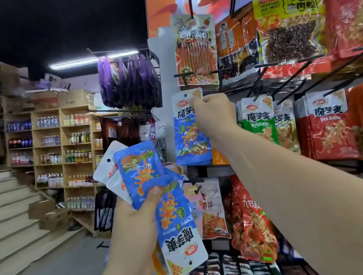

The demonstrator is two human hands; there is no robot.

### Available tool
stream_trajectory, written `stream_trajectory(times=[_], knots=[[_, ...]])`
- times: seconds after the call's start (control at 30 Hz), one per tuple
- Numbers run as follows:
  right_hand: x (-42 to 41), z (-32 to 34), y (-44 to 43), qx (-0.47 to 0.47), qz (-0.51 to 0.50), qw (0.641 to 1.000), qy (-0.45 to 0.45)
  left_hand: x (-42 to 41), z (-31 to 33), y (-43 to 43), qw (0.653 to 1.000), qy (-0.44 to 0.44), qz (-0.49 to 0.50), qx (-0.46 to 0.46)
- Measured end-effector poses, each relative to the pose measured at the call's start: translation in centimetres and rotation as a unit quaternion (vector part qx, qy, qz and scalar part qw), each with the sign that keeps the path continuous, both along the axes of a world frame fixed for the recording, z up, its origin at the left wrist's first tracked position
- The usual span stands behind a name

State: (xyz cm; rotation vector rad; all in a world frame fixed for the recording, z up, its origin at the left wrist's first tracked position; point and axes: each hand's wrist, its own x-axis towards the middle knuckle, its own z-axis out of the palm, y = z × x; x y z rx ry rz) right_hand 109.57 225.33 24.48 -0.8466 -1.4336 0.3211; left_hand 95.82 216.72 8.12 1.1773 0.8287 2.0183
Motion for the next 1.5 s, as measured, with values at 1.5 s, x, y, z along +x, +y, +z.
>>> stream_trajectory(times=[1.5], knots=[[2.8,-3.5,1.1,0.172,-0.223,0.897,-0.341,0.6,-1.0,-1.3,1.0,0.001,-0.022,0.012]])
